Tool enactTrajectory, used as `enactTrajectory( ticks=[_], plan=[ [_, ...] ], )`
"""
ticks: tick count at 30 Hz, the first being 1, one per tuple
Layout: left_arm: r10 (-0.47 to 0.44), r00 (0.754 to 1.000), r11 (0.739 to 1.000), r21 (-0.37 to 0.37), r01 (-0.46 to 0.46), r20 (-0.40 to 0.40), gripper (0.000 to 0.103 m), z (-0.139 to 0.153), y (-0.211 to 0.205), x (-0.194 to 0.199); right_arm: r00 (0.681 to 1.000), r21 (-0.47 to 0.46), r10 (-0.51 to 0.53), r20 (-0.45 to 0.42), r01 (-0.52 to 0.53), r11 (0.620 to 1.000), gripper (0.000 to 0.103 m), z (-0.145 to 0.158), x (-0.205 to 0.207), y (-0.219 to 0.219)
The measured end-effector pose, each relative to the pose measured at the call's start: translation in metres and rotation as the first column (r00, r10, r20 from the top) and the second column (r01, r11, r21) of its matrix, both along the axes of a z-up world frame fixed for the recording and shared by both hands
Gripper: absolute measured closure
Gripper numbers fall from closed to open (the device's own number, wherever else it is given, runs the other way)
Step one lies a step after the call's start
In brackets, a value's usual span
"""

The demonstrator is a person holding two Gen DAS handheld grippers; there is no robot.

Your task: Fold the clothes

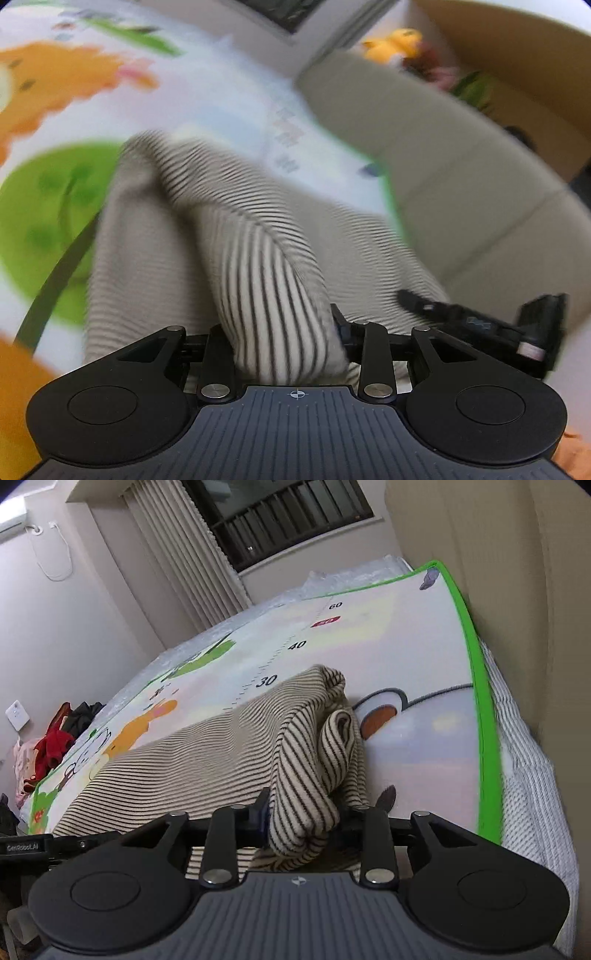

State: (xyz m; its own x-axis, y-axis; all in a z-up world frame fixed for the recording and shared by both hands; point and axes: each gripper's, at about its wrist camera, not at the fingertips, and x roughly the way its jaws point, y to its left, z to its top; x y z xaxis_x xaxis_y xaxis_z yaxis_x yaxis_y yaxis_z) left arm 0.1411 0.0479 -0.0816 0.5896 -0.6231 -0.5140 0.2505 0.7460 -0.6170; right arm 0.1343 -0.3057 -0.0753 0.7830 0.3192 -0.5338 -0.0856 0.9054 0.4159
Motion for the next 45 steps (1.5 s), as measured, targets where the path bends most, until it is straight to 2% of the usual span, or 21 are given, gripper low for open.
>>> enactTrajectory(
  ticks=[2,4,6,8,12,15,16,18,21,23,26,28,30,33,35,37,38,40,41,44,45],
  plan=[
    [0.024,1.0,1.0,0.002,-0.024,0.017,0.064,0.004,0.005,-0.001,1.0,-0.029,-0.001,0.021,0.001,1.0,0.071,0.002,-0.004,0.004],
    [0.05,0.996,0.996,0.072,-0.055,0.071,0.055,0.017,0.006,-0.006,0.999,-0.067,-0.003,0.032,0.005,0.998,0.068,0.005,-0.005,0.008],
    [0.068,0.992,0.991,0.107,-0.079,0.104,0.055,0.027,0.009,-0.01,0.999,-0.103,-0.003,0.044,0.008,0.995,0.067,0.007,-0.007,0.013],
    [0.064,0.994,0.992,0.101,-0.073,0.093,0.056,0.031,0.01,-0.013,0.998,-0.128,-0.002,0.059,0.01,0.992,0.067,0.008,-0.009,0.015],
    [0.049,0.998,0.997,0.058,-0.051,0.033,0.043,0.026,0.01,-0.013,0.999,-0.127,0.004,0.054,0.003,0.992,0.067,0.009,-0.005,0.017],
    [0.036,0.999,0.999,0.03,-0.037,0.009,0.047,0.015,0.004,-0.008,0.998,-0.13,0.006,0.056,0.001,0.992,0.067,0.011,-0.001,0.019],
    [0.033,0.999,0.999,0.027,-0.034,0.016,0.054,0.014,0.003,-0.007,0.998,-0.132,0.007,0.06,0.001,0.991,0.069,0.012,0.0,0.019],
    [0.025,0.999,0.999,0.027,-0.026,0.044,0.061,0.02,0.001,0.001,0.996,-0.133,0.013,0.087,-0.001,0.991,0.072,0.022,0.007,0.021],
    [0.035,0.993,0.997,0.061,-0.042,0.117,0.062,0.035,0.0,0.014,0.99,-0.131,0.024,0.138,-0.006,0.991,0.073,0.038,0.02,0.023],
    [0.048,0.989,0.995,0.085,-0.06,0.138,0.061,0.04,0.001,0.021,0.992,-0.146,0.024,0.127,-0.006,0.989,0.073,0.038,0.032,0.023],
    [0.054,0.991,0.99,0.123,-0.069,0.119,0.059,0.032,-0.001,0.021,0.997,-0.17,0.019,0.076,-0.006,0.985,0.07,0.025,0.043,0.022],
    [0.048,0.995,0.985,0.162,-0.062,0.091,0.054,0.021,-0.001,0.015,0.999,-0.167,0.012,0.033,-0.006,0.986,0.064,0.007,0.039,0.017],
    [0.056,0.995,0.981,0.18,-0.071,0.085,0.052,0.015,0.007,0.006,0.999,-0.144,0.018,0.05,-0.011,0.99,0.063,0.0,0.029,0.012],
    [0.112,0.986,0.975,0.18,-0.134,0.127,0.044,0.03,0.017,-0.005,0.997,-0.145,0.03,0.068,-0.02,0.989,0.061,-0.002,0.019,0.011],
    [0.153,0.975,0.968,0.175,-0.18,0.159,0.045,0.042,0.024,-0.012,0.996,-0.18,0.034,0.079,-0.019,0.983,0.057,-0.004,0.018,0.017],
    [0.16,0.96,0.967,0.16,-0.199,0.229,0.039,0.063,0.021,-0.02,0.995,-0.209,0.038,0.093,-0.018,0.978,0.054,-0.005,0.016,0.023],
    [0.146,0.954,0.97,0.15,-0.189,0.262,0.035,0.073,0.016,-0.023,0.994,-0.214,0.04,0.097,-0.018,0.977,0.053,-0.005,0.015,0.024],
    [0.086,0.951,0.982,0.134,-0.131,0.298,0.02,0.086,0.002,-0.026,0.994,-0.2,0.041,0.101,-0.02,0.98,0.053,-0.006,0.015,0.022],
    [0.043,0.956,0.989,0.125,-0.082,0.289,0.019,0.087,-0.008,-0.025,0.994,-0.188,0.041,0.101,-0.021,0.982,0.053,-0.007,0.014,0.02],
    [-0.071,0.981,0.995,0.086,0.057,0.178,0.018,0.066,-0.036,-0.016,0.994,-0.168,0.038,0.107,-0.02,0.986,0.053,-0.008,0.012,0.017],
    [-0.089,0.986,0.992,0.102,0.075,0.138,0.018,0.054,-0.044,-0.013,0.993,-0.17,0.036,0.109,-0.018,0.985,0.052,-0.008,0.011,0.018]
  ],
)
